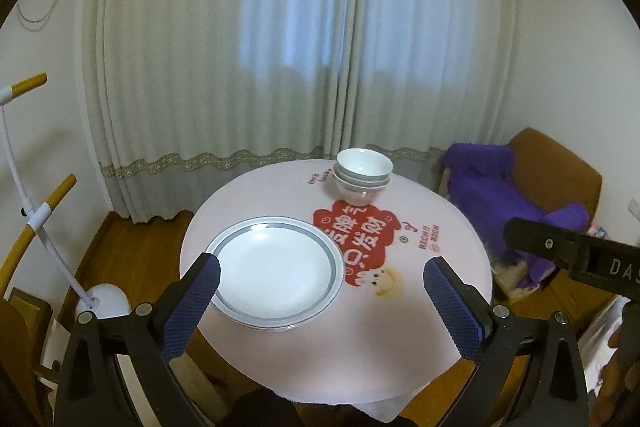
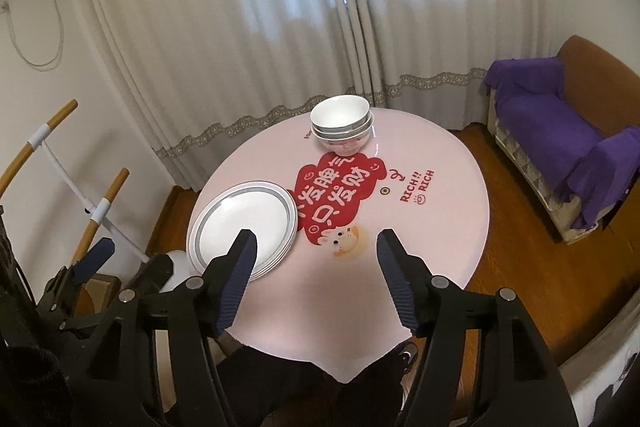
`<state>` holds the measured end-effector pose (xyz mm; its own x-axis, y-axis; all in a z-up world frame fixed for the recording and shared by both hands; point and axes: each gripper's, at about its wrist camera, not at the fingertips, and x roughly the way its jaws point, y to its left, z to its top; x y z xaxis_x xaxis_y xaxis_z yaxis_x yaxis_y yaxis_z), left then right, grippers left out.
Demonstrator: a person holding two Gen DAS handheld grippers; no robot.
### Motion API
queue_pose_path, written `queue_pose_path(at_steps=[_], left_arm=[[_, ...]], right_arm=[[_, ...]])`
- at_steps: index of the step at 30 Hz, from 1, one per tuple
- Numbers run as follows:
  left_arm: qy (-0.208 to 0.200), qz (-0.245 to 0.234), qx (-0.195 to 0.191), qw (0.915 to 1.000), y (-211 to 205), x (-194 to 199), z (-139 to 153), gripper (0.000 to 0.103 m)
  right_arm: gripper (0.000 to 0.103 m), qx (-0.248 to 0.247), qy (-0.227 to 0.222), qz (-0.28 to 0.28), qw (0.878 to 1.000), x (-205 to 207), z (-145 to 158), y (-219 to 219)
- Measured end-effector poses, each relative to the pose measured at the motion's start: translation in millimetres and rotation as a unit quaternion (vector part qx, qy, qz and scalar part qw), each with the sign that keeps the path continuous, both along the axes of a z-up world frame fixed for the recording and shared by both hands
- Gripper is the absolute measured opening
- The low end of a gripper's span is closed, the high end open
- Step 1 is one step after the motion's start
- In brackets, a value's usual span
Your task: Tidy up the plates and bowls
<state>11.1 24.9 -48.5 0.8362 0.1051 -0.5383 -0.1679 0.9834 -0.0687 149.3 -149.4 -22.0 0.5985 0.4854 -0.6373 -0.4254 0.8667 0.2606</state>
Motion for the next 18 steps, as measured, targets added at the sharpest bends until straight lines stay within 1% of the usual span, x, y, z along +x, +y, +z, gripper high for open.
queue_pose_path(at_steps=[3, 8, 12, 16, 18], left_arm=[[0.000, 0.002, 0.000, 1.0000, 4.5, 4.8, 4.2, 0.101], [0.006, 0.007, -0.005, 0.9999, 11.4, 29.9, 7.5, 0.101], [0.013, 0.003, -0.006, 0.9999, 14.5, 47.9, 11.4, 0.101], [0.032, -0.002, -0.010, 0.9994, 23.0, 87.5, 14.1, 0.101], [0.040, -0.004, -0.012, 0.9991, 28.8, 112.1, 16.7, 0.101]], right_arm=[[0.066, 0.003, -0.006, -0.003, 1.000, 0.5, 3.0, -3.6], [0.066, 0.004, -0.008, -0.003, 1.000, 5.8, 4.9, -5.1], [0.066, 0.004, -0.005, -0.001, 1.000, 21.0, 3.3, -2.1], [0.066, 0.000, 0.002, 0.003, 1.000, 41.3, 1.1, 4.0], [0.066, -0.005, 0.005, 0.003, 1.000, 60.1, -1.2, 8.5]])
